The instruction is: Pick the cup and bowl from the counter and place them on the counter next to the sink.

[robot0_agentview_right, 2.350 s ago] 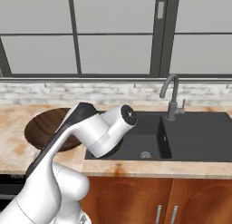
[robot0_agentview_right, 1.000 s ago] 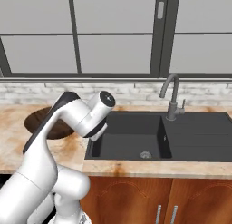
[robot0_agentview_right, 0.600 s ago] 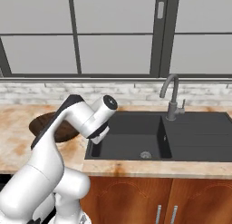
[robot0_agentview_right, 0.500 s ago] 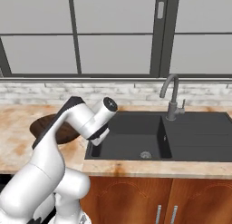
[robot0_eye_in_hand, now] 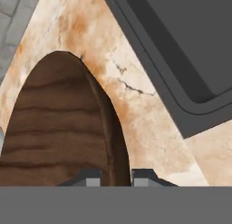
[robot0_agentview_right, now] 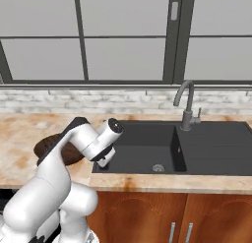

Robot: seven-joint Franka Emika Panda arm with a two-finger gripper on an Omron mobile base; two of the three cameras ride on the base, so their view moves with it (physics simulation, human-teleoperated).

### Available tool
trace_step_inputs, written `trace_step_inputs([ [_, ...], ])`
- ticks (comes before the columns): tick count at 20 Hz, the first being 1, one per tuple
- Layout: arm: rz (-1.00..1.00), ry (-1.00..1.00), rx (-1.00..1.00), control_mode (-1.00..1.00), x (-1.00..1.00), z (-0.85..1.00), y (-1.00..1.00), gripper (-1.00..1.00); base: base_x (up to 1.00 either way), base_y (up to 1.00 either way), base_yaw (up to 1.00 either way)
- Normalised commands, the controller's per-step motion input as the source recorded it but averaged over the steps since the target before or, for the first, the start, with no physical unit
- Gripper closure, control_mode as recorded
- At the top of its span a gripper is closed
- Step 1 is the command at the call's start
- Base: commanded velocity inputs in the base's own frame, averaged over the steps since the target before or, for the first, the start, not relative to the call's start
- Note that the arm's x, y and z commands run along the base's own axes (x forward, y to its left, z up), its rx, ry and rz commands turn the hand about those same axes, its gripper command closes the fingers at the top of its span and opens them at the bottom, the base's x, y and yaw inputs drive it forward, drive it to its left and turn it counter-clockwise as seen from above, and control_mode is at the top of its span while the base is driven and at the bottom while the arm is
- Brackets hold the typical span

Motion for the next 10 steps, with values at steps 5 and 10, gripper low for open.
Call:
trace_step_inputs([
  [5, -0.02, 0.00, -0.06, -1.00, 0.24, -0.41, 0.13, 1.00, 0.00, 0.00, 0.00],
  [10, -0.02, 0.00, -0.05, -1.00, 0.25, -0.35, 0.11, 1.00, 0.00, 0.00, 0.00],
])
